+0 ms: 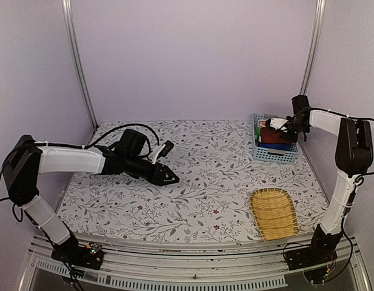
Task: Roll the towels
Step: Place the towel in the bin.
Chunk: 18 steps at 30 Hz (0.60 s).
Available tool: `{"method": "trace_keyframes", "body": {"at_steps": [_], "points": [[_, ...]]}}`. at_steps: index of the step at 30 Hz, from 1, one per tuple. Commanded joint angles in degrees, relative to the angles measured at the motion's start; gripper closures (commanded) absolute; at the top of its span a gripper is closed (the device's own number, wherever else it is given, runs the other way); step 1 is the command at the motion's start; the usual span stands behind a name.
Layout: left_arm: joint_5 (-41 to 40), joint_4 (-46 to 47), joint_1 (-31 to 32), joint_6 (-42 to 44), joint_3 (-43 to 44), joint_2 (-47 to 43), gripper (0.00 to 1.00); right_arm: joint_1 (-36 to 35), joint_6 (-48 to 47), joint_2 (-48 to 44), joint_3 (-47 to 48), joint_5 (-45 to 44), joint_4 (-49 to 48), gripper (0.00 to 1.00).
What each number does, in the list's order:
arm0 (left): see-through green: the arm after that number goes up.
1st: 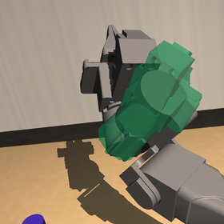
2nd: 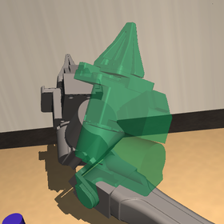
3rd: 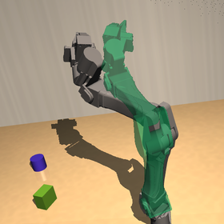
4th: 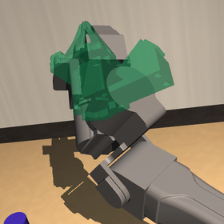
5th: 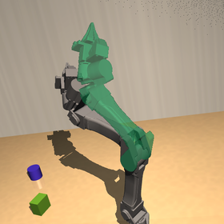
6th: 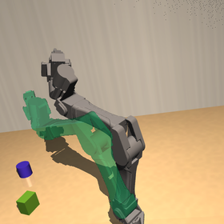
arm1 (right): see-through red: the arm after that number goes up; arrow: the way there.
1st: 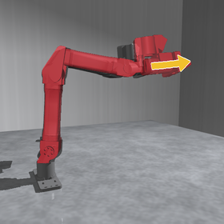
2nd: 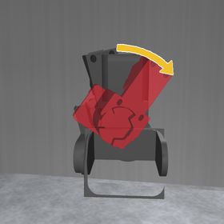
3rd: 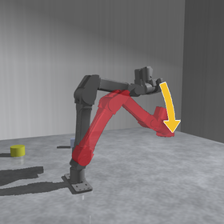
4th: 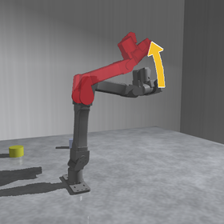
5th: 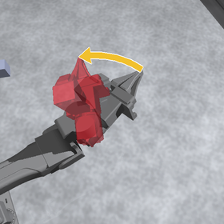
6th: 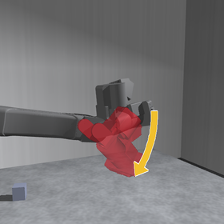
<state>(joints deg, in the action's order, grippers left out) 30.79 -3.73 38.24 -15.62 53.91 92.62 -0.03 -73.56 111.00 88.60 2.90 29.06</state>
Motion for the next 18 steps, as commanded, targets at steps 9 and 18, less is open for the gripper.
{"method": "trace_keyframes", "body": {"at_steps": [9,18], "points": [[0.7,1.3,-0.6,-1.0,-0.3,1.1,0.51,0.0,-0.2,-2.8,-5.7,0.1,-2.6,0.98],[1.4,1.4,-0.6,-0.8,0.2,2.7,0.51,0.0,-0.7,-2.6,-8.7,0.8,-2.6,0.97]]}}
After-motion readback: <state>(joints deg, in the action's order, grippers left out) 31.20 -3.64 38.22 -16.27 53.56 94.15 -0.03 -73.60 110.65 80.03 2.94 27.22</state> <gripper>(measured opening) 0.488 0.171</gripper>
